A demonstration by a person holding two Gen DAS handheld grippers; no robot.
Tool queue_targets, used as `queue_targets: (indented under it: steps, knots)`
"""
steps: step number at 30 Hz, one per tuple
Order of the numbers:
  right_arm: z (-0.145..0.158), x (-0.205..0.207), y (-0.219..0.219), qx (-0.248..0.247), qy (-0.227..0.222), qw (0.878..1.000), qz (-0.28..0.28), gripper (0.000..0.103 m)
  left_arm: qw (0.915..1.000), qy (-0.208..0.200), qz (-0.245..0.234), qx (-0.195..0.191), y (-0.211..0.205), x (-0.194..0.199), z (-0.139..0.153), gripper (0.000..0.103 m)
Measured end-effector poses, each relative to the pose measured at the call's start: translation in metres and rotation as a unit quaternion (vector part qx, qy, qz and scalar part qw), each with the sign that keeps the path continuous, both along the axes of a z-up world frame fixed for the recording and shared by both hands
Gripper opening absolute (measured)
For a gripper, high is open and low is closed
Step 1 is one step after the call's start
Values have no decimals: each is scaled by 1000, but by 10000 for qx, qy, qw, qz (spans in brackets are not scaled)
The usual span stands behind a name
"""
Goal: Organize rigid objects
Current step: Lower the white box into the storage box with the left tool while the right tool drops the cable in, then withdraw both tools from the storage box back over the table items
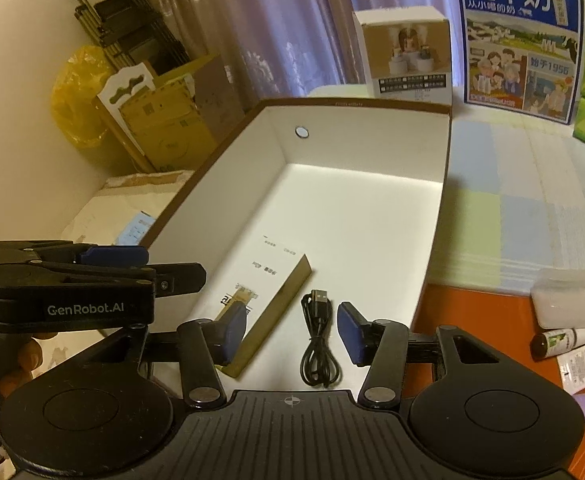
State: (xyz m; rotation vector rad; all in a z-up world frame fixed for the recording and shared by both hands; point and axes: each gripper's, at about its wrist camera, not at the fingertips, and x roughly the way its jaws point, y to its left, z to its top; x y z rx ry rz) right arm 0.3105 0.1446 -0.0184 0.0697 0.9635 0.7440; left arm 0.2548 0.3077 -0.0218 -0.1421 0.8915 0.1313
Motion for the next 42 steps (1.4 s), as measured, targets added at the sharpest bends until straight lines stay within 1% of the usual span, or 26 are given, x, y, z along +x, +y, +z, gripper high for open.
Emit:
queue_targets:
  steps: [7, 13, 23, 30, 36, 42]
  knots:
    - [11, -11, -25, 226, -35, 9997, -20, 48, 9997, -165, -157, -27, -19, -16, 12, 63]
    - [20, -27, -46, 245, -211, 9995, 67, 48, 9994, -233, -256, -77, -41, -32, 16, 63]
    - [22, -48, -104, 229, -244, 9994, -17, 48, 9981, -373, -471, -146, -88, -57, 22, 63]
    - [24, -58, -149, 168, -239, 9995, -109, 48, 9957, -467, -785, -181, -127, -62, 25, 63]
    - [24, -62, -181, 161, -145, 9995, -231, 48, 9928, -502, -1060, -252, -157, -63, 23, 63]
    - [24, -65, -213, 130, -84, 9990, -427, 48, 9873, -556, -1466, -270, -193, -58, 19, 63]
